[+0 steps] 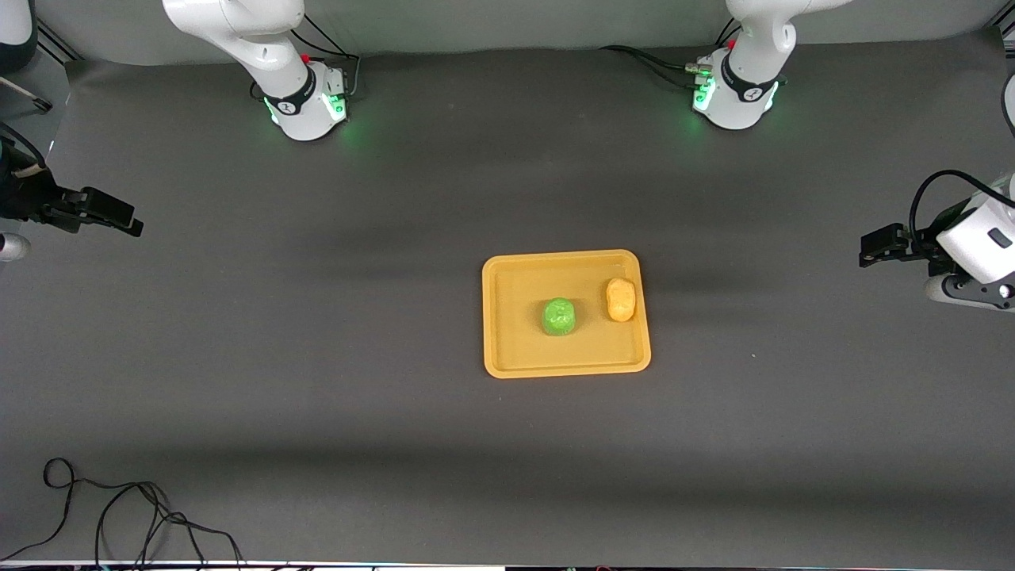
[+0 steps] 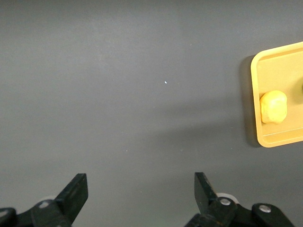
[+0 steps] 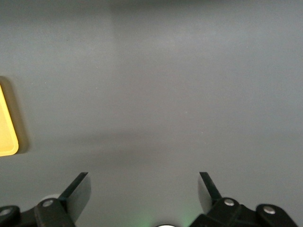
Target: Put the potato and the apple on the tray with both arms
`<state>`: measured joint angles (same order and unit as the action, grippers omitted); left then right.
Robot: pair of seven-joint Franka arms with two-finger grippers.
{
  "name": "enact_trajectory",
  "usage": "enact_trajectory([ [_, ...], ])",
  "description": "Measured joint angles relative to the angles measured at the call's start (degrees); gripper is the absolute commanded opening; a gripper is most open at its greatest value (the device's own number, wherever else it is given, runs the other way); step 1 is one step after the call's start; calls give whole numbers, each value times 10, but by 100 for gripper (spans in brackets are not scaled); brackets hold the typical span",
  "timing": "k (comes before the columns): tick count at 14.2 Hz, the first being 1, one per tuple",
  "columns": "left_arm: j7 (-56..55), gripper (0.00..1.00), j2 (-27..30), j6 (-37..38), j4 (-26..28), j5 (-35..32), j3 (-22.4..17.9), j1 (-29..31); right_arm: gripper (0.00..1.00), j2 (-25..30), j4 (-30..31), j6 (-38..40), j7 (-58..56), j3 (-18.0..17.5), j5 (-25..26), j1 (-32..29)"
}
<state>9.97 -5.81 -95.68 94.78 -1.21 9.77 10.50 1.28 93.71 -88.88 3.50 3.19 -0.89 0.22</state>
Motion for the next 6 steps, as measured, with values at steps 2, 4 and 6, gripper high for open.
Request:
enact_trajectory([
  [2,0,100,0,0,0,0,0,0,100,-2,1,-19,-15,0,0,0],
  [4,0,100,0,0,0,-1,0,0,100,-3,5,-34,-42,0,0,0],
  [6,0,100,0,0,0,-1,0,-1,100,-3,8,-35,-51,0,0,0],
])
